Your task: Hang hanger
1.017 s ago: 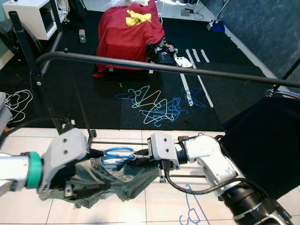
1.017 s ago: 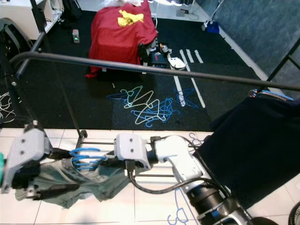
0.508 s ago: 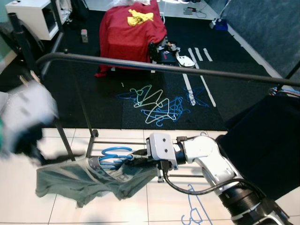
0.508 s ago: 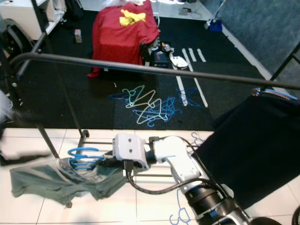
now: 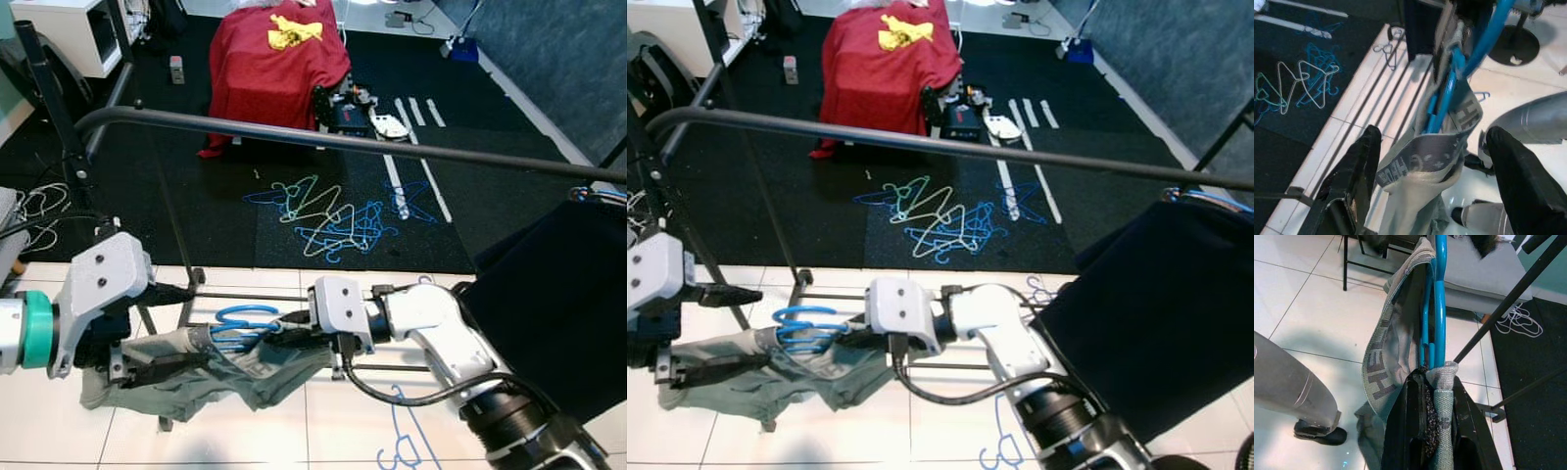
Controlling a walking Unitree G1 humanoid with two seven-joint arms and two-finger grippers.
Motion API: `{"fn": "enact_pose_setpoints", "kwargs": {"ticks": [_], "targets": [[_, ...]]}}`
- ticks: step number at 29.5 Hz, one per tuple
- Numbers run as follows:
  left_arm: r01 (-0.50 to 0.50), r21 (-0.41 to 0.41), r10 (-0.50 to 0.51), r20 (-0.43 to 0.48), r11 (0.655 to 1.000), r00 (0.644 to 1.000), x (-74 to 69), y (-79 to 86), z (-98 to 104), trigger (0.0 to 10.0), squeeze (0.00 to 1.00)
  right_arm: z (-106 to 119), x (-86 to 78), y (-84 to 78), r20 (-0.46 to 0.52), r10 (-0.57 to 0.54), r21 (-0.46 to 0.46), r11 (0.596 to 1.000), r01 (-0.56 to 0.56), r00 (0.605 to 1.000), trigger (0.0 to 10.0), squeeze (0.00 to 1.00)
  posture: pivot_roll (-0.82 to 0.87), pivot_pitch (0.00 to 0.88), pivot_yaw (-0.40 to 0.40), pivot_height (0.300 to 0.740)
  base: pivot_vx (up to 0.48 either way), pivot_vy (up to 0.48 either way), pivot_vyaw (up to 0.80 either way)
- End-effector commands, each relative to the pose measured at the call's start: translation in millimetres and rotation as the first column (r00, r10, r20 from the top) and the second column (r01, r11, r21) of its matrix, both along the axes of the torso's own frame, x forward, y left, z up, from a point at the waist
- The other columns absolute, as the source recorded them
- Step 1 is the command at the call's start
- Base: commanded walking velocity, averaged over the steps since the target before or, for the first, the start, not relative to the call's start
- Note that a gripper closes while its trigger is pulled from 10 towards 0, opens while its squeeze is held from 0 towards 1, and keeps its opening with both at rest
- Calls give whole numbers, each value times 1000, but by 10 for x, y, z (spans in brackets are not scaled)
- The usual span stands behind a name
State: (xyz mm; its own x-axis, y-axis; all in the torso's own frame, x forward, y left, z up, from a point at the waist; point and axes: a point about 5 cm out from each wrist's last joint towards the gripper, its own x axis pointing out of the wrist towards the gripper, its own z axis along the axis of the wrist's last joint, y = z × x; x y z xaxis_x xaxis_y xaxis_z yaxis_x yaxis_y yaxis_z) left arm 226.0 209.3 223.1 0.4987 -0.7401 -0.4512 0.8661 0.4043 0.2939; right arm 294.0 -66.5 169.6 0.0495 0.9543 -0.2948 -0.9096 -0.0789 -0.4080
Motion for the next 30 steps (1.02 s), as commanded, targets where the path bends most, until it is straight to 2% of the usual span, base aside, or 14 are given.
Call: {"fn": "enact_pose_setpoints", "kwargs": {"ticks": [1, 8, 9, 10, 11, 12, 13, 30], "targets": [[12, 24, -12, 0, 1000, 1000, -21, -61, -90, 10000, 0, -5, -18, 6, -10, 13, 3, 1000, -13, 1000, 10000, 0, 89, 50, -30, 740, 0, 0, 0], [20, 21, -20, 1, 1000, 1000, 13, -146, -190, 10000, 0, 24, 5, 3, -1, 18, -5, 1000, -18, 1000, 10000, 0, 81, 49, -38, 740, 0, 0, 0], [9, 21, -9, 6, 1000, 1000, 41, -158, -214, 9176, 0, 27, 7, -1, -1, 18, -5, 1000, -18, 1000, 10000, 0, 78, 49, -42, 740, 0, 0, 0], [2, 21, -3, 9, 1000, 1000, 61, -168, -233, 6980, 0, 28, 8, -5, 0, 18, -7, 1000, -18, 1000, 10000, 0, 78, 49, -43, 740, 0, 0, 0], [2, 21, -3, 9, 1000, 1000, 61, -168, -233, 6980, 0, 28, 8, -5, 0, 18, -7, 1000, -18, 1000, 10000, 0, 78, 49, -43, 740, 0, 0, 0], [-2, 21, 2, 10, 1000, 1000, 74, -179, -248, 3020, 0, 28, 9, -8, 0, 19, -9, 1000, -19, 1000, 10000, 0, 74, 49, -44, 740, 0, 0, 0], [-2, 21, 2, 10, 1000, 1000, 78, -187, -257, 0, 0, 28, 8, -12, -1, 21, -11, 1000, -21, 1000, 10000, 0, 74, 48, -45, 740, 0, 0, 0], [0, 20, 0, 2, 1000, 1000, 54, -157, -280, 0, 0, 34, 19, -24, 3, 28, -21, 999, -28, 1000, 10000, 0, 79, 42, -46, 740, 0, 0, 0]]}}
